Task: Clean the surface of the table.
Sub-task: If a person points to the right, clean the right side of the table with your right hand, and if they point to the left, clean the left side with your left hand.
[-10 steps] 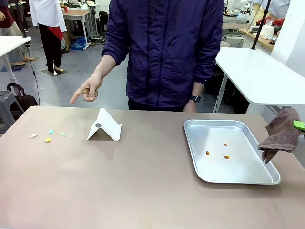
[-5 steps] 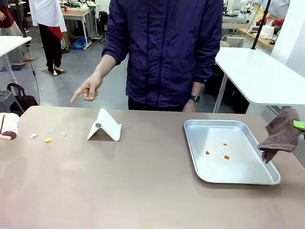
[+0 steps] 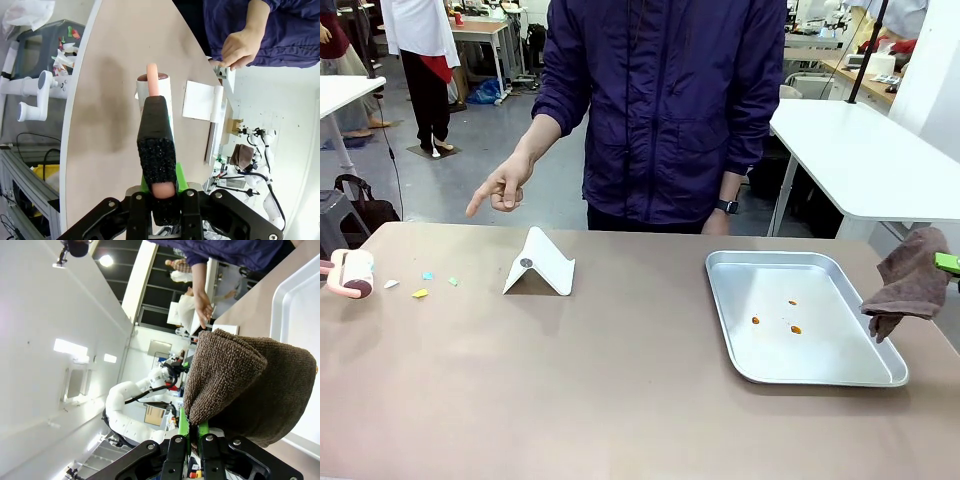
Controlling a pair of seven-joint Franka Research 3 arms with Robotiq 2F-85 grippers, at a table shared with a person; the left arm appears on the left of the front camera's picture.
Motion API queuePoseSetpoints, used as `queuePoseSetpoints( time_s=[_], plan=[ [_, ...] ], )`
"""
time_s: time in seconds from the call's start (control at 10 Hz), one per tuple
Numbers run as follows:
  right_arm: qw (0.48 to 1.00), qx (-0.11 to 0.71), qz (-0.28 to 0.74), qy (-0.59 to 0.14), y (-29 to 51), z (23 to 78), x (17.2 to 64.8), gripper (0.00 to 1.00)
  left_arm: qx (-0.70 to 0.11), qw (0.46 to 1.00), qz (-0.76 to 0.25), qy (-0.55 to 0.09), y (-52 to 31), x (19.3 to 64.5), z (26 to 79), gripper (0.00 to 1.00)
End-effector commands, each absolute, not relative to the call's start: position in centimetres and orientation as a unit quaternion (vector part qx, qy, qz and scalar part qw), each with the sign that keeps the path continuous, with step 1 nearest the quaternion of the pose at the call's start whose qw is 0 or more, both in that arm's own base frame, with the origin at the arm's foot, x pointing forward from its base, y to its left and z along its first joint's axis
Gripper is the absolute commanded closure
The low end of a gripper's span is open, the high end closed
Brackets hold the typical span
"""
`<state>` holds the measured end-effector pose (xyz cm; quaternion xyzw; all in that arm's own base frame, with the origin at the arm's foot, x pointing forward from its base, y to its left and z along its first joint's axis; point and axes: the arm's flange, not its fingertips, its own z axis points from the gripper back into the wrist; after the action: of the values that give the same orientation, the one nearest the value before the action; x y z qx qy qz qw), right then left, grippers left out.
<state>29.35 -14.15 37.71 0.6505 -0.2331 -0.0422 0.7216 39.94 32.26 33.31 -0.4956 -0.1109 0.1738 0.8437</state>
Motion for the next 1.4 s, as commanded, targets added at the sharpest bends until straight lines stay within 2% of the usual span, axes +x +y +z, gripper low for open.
queuePoseSetpoints(
  time_s=[0.0, 0.8, 1.3],
  plan=[
    [0.720, 0.653, -0.048, -0.232, -14.0, 38.0, 29.6, 1.00, -0.492, 0.843, 0.187, -0.113, 32.0, 40.9, 33.5, 0.79],
    [0.720, 0.653, -0.048, -0.232, -14.0, 38.0, 29.6, 1.00, -0.431, 0.888, 0.144, -0.073, 29.1, 42.6, 30.8, 0.79],
    [0.720, 0.653, -0.048, -0.232, -14.0, 38.0, 29.6, 1.00, -0.424, 0.895, 0.130, -0.044, 24.7, 44.8, 29.6, 0.79]
  ],
)
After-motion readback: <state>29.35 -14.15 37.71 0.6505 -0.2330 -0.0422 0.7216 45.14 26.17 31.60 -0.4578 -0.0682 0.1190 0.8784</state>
